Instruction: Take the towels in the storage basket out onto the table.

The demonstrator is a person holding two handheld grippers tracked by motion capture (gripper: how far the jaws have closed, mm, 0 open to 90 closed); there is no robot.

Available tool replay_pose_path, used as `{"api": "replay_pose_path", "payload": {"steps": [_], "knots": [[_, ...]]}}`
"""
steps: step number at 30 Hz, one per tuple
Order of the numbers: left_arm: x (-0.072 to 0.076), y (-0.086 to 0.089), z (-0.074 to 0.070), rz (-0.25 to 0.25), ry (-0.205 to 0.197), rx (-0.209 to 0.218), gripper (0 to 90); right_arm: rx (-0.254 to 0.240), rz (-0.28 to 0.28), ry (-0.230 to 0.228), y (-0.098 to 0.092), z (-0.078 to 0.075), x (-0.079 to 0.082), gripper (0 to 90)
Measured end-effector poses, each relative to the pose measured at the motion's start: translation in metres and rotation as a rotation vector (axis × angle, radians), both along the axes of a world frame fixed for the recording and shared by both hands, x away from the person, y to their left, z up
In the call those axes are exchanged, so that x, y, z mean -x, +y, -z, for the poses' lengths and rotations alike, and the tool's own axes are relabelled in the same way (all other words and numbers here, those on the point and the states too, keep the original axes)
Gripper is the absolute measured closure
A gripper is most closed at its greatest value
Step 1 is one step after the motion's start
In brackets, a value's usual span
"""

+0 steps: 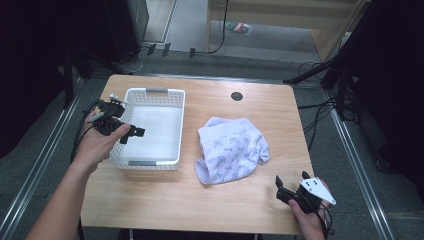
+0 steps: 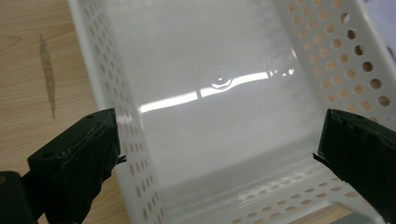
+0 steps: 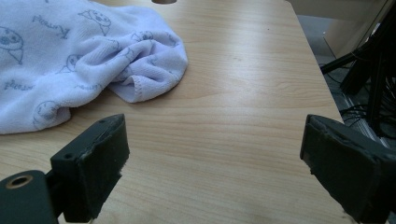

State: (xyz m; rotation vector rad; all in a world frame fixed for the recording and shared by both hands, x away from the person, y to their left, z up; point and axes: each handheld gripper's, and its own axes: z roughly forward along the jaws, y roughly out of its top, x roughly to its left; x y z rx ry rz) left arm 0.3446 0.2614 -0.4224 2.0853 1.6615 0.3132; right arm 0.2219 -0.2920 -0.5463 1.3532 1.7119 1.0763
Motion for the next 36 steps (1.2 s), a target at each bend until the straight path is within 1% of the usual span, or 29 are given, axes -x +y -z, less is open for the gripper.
{"api": "replay_pose_path", "payload": {"steps": [3,5,8,12,13,14,15,19,21,22,24,25,26,27,28,29,31,32,33,34,36], "knots": [[0.008,0.015,0.004,-0.024,-0.010,0.007,0.0,-0.001,0.002,0.000,0.000,0.000,0.000,8.1],[0.013,0.023,0.006,-0.039,-0.011,0.020,0.0,0.000,0.003,0.001,0.000,0.000,0.000,8.1],[0.024,0.037,0.009,-0.037,-0.034,0.047,0.0,0.001,0.005,0.003,0.000,0.000,0.000,8.3],[0.038,0.053,0.013,-0.077,-0.079,0.091,0.0,0.001,0.006,0.005,0.000,0.000,0.000,8.3],[0.045,0.060,0.016,-0.090,-0.093,0.096,0.0,0.001,0.006,0.005,0.000,0.000,0.000,8.4],[0.049,0.063,0.018,-0.092,-0.098,0.096,0.0,0.002,0.006,0.006,0.000,0.000,0.000,8.4],[0.049,0.063,0.018,-0.092,-0.098,0.096,0.0,0.002,0.006,0.006,0.000,0.000,0.000,8.4],[0.064,0.074,0.026,-0.123,-0.135,0.095,0.0,0.001,0.006,0.007,0.000,0.000,0.000,8.4],[0.073,0.080,0.030,-0.144,-0.172,0.116,0.0,0.001,0.006,0.006,0.000,0.000,0.000,8.4],[0.076,0.081,0.032,-0.150,-0.180,0.120,0.0,0.001,0.007,0.006,0.000,0.000,0.000,8.5],[0.083,0.086,0.039,-0.175,-0.216,0.103,0.0,0.000,0.007,0.008,0.000,0.000,0.000,8.5],[0.086,0.088,0.043,-0.180,-0.224,0.114,0.0,-0.001,0.008,0.009,0.000,0.000,0.000,8.5],[0.088,0.089,0.047,-0.185,-0.239,0.113,0.0,0.000,0.007,0.009,0.000,0.000,-0.001,8.5],[0.091,0.090,0.050,-0.205,-0.260,0.115,0.0,-0.001,0.008,0.009,0.000,0.000,-0.001,8.5],[0.095,0.091,0.054,-0.223,-0.293,0.128,0.0,-0.001,0.008,0.009,0.000,0.000,0.000,8.5],[0.098,0.093,0.058,-0.226,-0.326,0.145,0.0,-0.002,0.008,0.009,0.000,0.000,0.000,8.4],[0.107,0.094,0.070,-0.255,-0.403,0.151,0.0,-0.002,0.010,0.009,0.000,0.000,0.000,8.5],[0.111,0.093,0.077,-0.269,-0.425,0.157,0.0,-0.002,0.010,0.009,0.000,0.000,0.000,8.5],[0.113,0.092,0.083,-0.278,-0.443,0.150,0.0,-0.002,0.010,0.010,0.000,0.000,-0.001,8.5],[0.117,0.090,0.092,-0.285,-0.460,0.136,0.0,-0.003,0.011,0.010,0.000,0.000,0.000,8.5],[0.121,0.088,0.105,-0.302,-0.482,0.119,0.0,-0.005,0.013,0.010,-0.001,0.000,-0.001,8.3]]}}
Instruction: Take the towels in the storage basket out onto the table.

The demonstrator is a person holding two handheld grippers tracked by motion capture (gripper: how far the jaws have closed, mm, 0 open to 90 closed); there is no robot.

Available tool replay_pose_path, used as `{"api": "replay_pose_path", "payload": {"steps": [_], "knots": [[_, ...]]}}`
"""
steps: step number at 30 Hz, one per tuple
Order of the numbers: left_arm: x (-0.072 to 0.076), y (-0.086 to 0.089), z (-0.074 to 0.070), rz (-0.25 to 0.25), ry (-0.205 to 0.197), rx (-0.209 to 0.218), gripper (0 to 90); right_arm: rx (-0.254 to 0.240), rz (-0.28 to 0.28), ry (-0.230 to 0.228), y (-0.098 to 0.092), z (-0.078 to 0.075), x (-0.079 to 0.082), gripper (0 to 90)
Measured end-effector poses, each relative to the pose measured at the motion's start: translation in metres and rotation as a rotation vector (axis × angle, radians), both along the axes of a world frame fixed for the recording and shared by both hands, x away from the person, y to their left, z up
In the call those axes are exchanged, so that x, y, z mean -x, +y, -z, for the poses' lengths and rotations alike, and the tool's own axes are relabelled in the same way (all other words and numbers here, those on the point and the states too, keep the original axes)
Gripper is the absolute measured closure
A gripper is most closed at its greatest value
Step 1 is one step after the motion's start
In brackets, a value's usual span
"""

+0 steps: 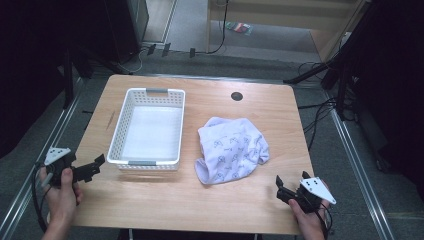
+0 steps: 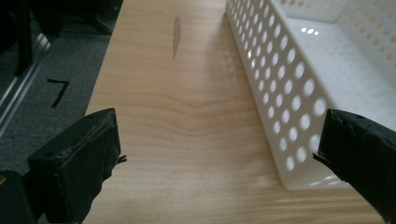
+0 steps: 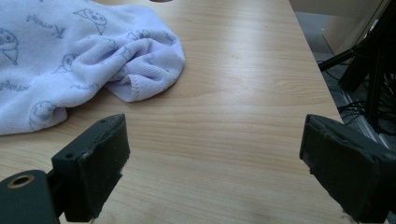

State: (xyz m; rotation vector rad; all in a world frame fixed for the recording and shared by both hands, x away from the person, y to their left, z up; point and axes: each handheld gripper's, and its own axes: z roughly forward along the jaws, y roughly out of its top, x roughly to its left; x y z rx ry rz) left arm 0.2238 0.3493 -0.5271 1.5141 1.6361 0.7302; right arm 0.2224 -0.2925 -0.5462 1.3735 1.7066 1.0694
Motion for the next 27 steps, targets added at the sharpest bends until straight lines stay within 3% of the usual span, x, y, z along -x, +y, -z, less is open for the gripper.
{"api": "replay_pose_path", "payload": {"steps": [1,2,3,6,10,15,27], "knots": [[0.000,-0.001,0.003,-0.003,0.000,-0.008,0.0,-0.002,0.000,0.000,0.000,0.000,0.000,8.3],[0.001,-0.002,0.006,-0.021,-0.006,-0.045,0.0,-0.004,-0.001,-0.001,0.000,0.000,0.000,8.4],[0.003,-0.002,0.008,-0.041,-0.034,-0.070,0.0,-0.003,-0.002,-0.002,-0.001,0.000,0.000,8.3],[0.007,0.006,0.012,-0.071,-0.071,-0.003,0.0,-0.009,-0.003,-0.003,-0.001,0.000,0.001,8.3],[0.011,0.009,0.013,-0.068,-0.119,0.004,0.0,-0.016,-0.006,-0.006,-0.002,0.000,0.001,8.1],[0.009,-0.002,0.017,-0.052,-0.097,-0.107,0.0,-0.020,0.005,-0.007,-0.003,0.000,0.001,7.8],[0.008,-0.007,0.021,-0.060,-0.111,-0.141,0.0,-0.035,0.017,-0.002,-0.006,0.000,0.001,7.2]]}}
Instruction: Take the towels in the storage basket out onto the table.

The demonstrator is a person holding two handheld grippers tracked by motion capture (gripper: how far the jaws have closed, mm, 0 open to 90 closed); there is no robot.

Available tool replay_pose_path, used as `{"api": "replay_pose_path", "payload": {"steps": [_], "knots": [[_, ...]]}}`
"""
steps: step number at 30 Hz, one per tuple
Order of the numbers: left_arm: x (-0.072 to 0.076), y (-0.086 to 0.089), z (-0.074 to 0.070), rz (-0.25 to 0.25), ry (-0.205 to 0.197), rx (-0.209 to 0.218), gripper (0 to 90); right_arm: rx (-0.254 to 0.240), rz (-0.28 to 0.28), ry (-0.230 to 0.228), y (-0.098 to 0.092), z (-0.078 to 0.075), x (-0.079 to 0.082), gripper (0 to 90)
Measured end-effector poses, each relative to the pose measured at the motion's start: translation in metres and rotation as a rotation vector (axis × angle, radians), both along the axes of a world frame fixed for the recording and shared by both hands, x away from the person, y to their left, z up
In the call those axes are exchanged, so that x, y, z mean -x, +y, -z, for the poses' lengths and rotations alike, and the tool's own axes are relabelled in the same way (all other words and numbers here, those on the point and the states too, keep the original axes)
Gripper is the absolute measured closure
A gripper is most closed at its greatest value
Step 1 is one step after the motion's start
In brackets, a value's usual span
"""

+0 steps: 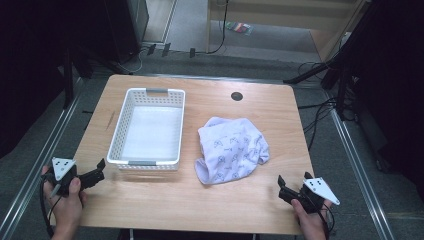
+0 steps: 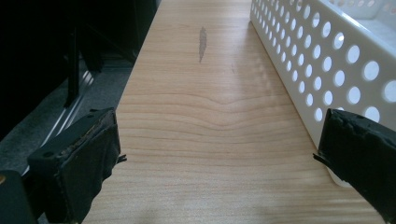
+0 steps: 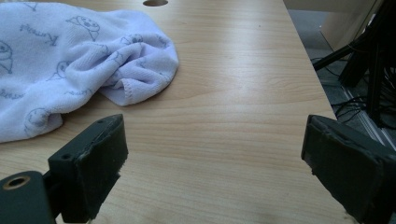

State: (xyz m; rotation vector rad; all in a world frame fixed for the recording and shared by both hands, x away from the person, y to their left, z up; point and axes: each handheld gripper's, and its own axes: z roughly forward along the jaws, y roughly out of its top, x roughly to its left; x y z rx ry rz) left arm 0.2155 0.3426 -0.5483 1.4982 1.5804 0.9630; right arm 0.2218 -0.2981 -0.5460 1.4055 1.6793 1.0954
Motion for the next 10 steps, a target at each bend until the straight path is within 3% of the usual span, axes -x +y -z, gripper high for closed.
{"api": "replay_pose_path", "payload": {"steps": [7,10], "knots": [[-0.0020,0.0017,0.0015,0.023,0.001,0.034,0.0,-0.001,-0.003,-0.001,-0.0002,0.0001,0.0005,7.2],[-0.0011,0.0049,0.0014,0.032,-0.024,0.055,0.0,0.000,-0.002,-0.001,-0.0003,0.0000,0.0006,7.2]]}}
